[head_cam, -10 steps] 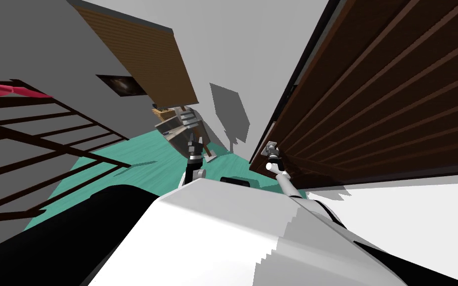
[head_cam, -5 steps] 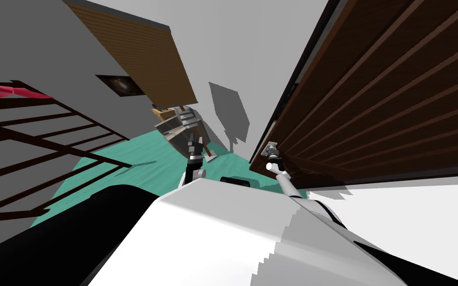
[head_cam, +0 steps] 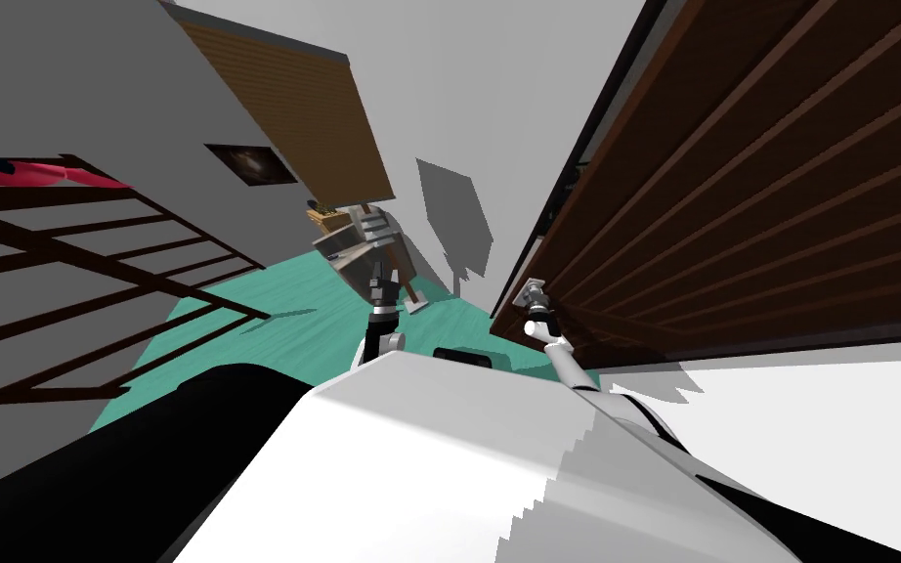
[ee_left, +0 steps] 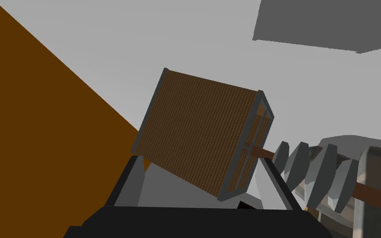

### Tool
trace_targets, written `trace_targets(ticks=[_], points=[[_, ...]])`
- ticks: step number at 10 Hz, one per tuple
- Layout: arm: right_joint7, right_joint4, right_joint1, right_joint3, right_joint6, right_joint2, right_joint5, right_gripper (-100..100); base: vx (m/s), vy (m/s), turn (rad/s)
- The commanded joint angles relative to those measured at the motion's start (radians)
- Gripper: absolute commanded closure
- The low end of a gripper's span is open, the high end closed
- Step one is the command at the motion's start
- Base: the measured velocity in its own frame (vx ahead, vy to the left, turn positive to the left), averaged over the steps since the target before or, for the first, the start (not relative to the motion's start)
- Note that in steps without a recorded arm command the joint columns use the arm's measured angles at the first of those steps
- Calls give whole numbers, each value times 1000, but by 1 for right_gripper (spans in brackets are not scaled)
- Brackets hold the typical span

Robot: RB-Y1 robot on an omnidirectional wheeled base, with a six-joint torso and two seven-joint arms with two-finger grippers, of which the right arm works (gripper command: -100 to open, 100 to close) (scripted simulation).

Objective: Pull the door open

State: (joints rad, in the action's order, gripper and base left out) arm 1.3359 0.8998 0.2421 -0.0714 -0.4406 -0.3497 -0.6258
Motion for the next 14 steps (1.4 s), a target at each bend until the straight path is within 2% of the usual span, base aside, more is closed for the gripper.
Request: trace_targets(ticks=[1,5,7,8,9,14], points=[[22,16,-11,-20,5,-8,2,100,-228,-61,121],[93,47,-29,-84,6,-45,10,100,-239,-74,116],[115,56,-34,-103,6,-55,12,100,-218,-82,85],[104,51,-33,-95,8,-52,12,100,-86,-35,32],[125,60,-42,-118,5,-64,16,100,-142,-42,73],[185,98,-59,-186,-8,-107,28,100,-208,-92,96]])
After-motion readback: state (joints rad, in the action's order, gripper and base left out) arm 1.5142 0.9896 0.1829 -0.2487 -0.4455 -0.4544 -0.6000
